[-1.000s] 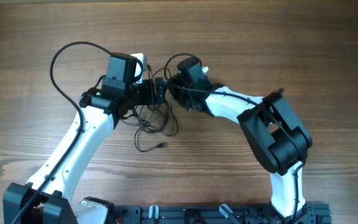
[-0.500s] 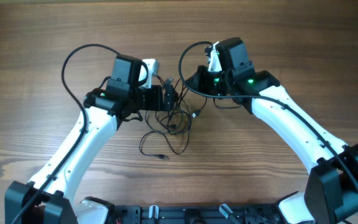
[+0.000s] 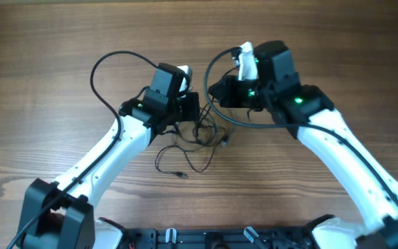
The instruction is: Untangle cables
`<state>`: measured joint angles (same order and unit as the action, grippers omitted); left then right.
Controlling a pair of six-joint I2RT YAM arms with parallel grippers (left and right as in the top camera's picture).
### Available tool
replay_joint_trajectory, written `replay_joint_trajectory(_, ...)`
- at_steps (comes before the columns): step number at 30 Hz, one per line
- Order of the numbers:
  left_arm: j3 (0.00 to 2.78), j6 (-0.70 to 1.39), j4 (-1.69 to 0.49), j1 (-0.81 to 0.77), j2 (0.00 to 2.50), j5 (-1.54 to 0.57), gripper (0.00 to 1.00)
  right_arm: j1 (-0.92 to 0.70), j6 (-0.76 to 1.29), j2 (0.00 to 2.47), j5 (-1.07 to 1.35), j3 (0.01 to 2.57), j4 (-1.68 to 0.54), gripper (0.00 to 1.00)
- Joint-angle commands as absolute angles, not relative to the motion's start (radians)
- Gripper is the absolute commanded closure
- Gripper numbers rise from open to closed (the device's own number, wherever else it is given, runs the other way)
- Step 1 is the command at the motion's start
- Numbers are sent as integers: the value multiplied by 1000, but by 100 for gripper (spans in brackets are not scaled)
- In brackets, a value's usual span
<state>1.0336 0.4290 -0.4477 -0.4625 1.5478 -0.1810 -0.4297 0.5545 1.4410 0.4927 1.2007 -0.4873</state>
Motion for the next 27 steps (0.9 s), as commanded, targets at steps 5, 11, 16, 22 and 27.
replay_joint_trajectory(5, 1031, 510, -657, -256, 1567, 376, 96, 68, 415, 1214, 313, 1257, -591, 96)
replay_joint_trajectory(11, 1032, 529, -670, 233, 1567, 179, 96, 513, 366, 1211, 231, 1288, -672, 95)
replay_joint_trajectory(16, 1032, 529, -670, 411, 1567, 0, 96, 523, 435, 1214, 8, 1288, -752, 95)
replay_joint_trajectory(22, 1031, 532, -667, 400, 1567, -150, 96, 521, 306, 1222, 236, 1288, -752, 95)
replay_joint_trajectory(27, 1031, 532, -667, 263, 1567, -194, 96, 501, 156, 1223, 327, 1301, -493, 95)
